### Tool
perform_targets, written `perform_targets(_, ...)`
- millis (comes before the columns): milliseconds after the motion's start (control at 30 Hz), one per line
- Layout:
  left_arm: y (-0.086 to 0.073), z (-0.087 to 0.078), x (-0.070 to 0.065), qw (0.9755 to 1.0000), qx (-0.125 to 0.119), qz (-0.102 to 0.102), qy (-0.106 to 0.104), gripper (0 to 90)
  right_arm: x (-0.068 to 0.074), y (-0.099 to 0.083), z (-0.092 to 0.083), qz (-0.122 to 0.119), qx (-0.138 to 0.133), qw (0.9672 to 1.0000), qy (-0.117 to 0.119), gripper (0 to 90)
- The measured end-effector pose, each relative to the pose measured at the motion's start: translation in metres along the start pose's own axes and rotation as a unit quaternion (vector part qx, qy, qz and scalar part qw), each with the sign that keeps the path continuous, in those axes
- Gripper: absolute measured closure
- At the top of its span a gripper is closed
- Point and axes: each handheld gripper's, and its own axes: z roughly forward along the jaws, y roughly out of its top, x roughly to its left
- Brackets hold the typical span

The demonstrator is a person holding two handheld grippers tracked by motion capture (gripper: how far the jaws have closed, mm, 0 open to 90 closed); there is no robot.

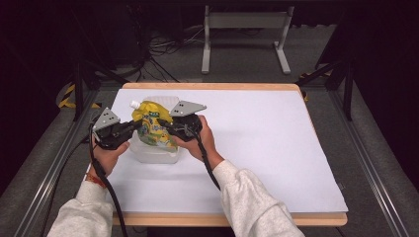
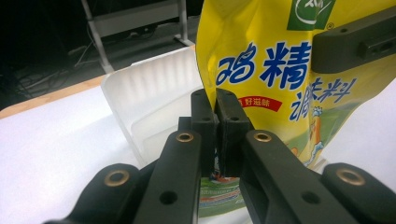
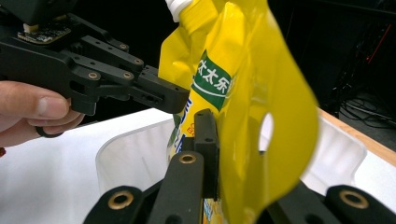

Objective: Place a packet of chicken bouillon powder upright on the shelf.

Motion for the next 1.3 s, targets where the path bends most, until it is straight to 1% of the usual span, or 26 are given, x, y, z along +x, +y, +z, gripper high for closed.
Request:
perform_targets(133, -0.004, 0.002, 0.000, 1.0000, 0.009, 0.002, 0.002, 87.2, 0.000, -0.004, 0.003, 0.000, 0.008, 1.0000, 0.002, 87.5)
perform_targets(233, -0.006, 0.003, 0.000, 0.9999, 0.016, 0.004, 0.003, 87.1, 0.001, -0.006, 0.004, 0.000, 0.010, 0.9999, 0.004, 87.5)
perform_targets(300, -0.009, 0.005, -0.001, 0.9998, 0.021, -0.001, 0.005, 87.0, 0.001, -0.008, 0.006, 0.000, 0.012, 0.9999, 0.005, 87.5)
perform_targets(400, -0.011, 0.005, -0.001, 0.9997, 0.025, 0.003, 0.008, 86.9, 0.001, -0.011, 0.008, 0.003, 0.014, 0.9999, 0.007, 87.6)
perform_targets(567, -0.014, 0.004, -0.001, 0.9996, 0.027, -0.001, 0.006, 86.9, 0.003, -0.014, 0.010, 0.007, 0.013, 0.9998, 0.011, 87.5)
perform_targets(600, -0.014, 0.005, -0.002, 0.9995, 0.030, -0.001, 0.006, 86.9, 0.003, -0.014, 0.011, 0.007, 0.015, 0.9998, 0.010, 87.3)
perform_targets(633, -0.015, 0.005, -0.002, 0.9995, 0.030, 0.003, 0.008, 86.9, 0.003, -0.015, 0.011, 0.006, 0.018, 0.9998, 0.010, 87.3)
perform_targets(833, -0.016, 0.006, -0.002, 0.9996, 0.028, 0.002, 0.009, 86.5, 0.002, -0.020, 0.012, 0.007, 0.021, 0.9997, 0.011, 86.8)
perform_targets(967, -0.015, 0.005, -0.002, 0.9996, 0.026, 0.001, 0.014, 85.4, 0.002, -0.023, 0.011, 0.007, 0.025, 0.9996, 0.010, 85.7)
perform_targets(1000, -0.015, 0.005, -0.002, 0.9996, 0.024, -0.001, 0.016, 84.5, 0.002, -0.024, 0.009, 0.003, 0.031, 0.9995, 0.008, 84.5)
perform_targets(1067, -0.015, 0.004, -0.001, 0.9995, 0.023, -0.001, 0.019, 83.5, 0.001, -0.027, 0.007, 0.003, 0.033, 0.9994, 0.007, 83.3)
perform_targets(1133, -0.015, 0.004, -0.001, 0.9995, 0.022, 0.000, 0.021, 83.1, 0.001, -0.028, 0.006, 0.003, 0.033, 0.9994, 0.006, 83.1)
perform_targets(1167, -0.015, 0.003, -0.001, 0.9995, 0.022, -0.003, 0.021, 83.1, 0.001, -0.029, 0.005, 0.003, 0.034, 0.9994, 0.006, 82.8)
perform_targets(1200, -0.015, 0.003, -0.002, 0.9995, 0.023, -0.002, 0.022, 82.8, 0.001, -0.030, 0.003, 0.001, 0.033, 0.9994, 0.002, 81.0)
perform_targets(1300, -0.014, 0.003, -0.003, 0.9994, 0.023, 0.001, 0.027, 82.3, 0.001, -0.032, -0.006, 0.000, 0.033, 0.9995, -0.002, 80.6)
